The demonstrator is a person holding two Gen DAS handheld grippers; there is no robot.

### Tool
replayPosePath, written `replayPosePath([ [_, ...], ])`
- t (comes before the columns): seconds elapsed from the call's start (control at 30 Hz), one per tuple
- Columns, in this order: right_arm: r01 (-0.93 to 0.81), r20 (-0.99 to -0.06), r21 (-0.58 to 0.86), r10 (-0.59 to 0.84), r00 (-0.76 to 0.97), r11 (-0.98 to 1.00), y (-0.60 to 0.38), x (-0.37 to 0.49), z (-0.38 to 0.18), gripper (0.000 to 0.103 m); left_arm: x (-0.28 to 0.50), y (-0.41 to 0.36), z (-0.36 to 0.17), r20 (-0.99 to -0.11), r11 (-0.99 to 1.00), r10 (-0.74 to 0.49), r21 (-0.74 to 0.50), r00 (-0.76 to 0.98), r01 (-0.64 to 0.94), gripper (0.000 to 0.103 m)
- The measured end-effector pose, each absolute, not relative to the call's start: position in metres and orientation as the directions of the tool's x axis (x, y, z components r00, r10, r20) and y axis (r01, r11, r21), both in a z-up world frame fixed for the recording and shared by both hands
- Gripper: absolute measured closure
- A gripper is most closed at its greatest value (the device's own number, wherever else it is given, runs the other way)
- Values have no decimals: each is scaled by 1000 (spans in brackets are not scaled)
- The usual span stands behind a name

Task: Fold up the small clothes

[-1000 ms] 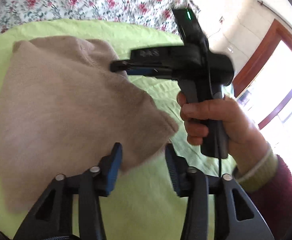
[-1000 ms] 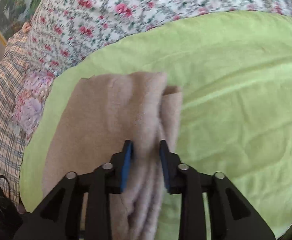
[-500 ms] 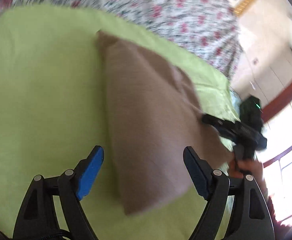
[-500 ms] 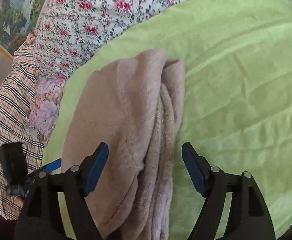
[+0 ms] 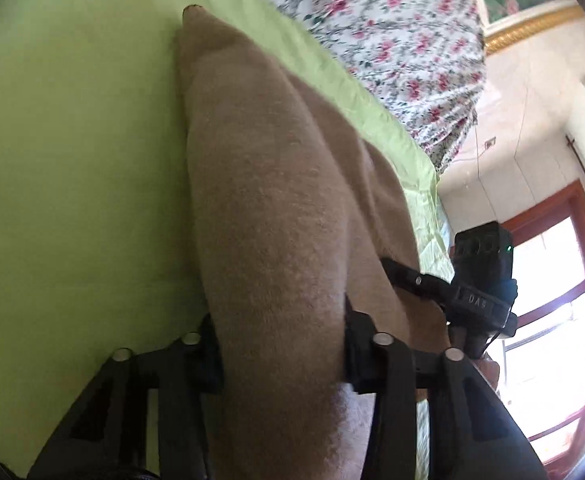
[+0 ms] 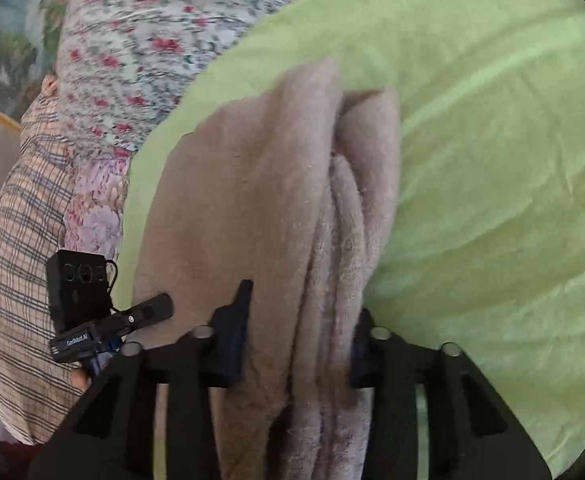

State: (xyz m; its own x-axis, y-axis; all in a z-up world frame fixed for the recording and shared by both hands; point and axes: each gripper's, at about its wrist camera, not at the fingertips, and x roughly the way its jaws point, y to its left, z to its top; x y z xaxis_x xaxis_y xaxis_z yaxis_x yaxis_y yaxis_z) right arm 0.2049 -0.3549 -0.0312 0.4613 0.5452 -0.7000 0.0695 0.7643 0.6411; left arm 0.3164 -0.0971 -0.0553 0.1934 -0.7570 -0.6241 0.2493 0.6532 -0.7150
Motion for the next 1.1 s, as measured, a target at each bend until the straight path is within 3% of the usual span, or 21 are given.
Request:
replayPosePath([
  [0.37, -125, -575, 743, 723, 382, 657, -222, 179, -19, 71, 210, 30, 17, -678, 753, -657, -606, 329, 257, 64],
  [0.6, -132, -606, 737, 734, 306, 663, -168, 175, -51, 70, 171, 88, -21, -714, 778, -625, -601, 315, 183, 57],
  [0.7, -116, -640, 711, 707, 302, 693, -172, 175, -48, 61, 167, 100, -25, -681, 750, -650, -646, 337, 143, 49],
  [0.8, -107, -716, 617, 613, 334, 779, -179, 175, -31, 41, 167, 110, -18, -691, 773, -614, -624, 382, 114, 42],
  [0.87, -103, -724, 581, 570, 389, 808, -188, 175, -17, 38, 166, 118, -13, -704, 801, -571, -591, 423, 98, 39],
  [1.0, -93, -682, 573, 537, 497, 814, -200, 187, 7, 39, 168, 129, 0, -712, 838, -501, -540, 492, 71, 39],
  [1.03, -103, -668, 586, 551, 501, 804, -198, 194, 9, 43, 170, 129, 0, -716, 844, -489, -532, 498, 63, 39],
  [1.07, -107, -667, 590, 557, 496, 801, -192, 200, 9, 60, 172, 131, 0, -721, 849, -478, -526, 502, 53, 39],
  [1.1, -105, -675, 588, 558, 482, 802, -186, 208, 6, 68, 174, 132, 0, -722, 850, -474, -525, 504, 47, 39],
])
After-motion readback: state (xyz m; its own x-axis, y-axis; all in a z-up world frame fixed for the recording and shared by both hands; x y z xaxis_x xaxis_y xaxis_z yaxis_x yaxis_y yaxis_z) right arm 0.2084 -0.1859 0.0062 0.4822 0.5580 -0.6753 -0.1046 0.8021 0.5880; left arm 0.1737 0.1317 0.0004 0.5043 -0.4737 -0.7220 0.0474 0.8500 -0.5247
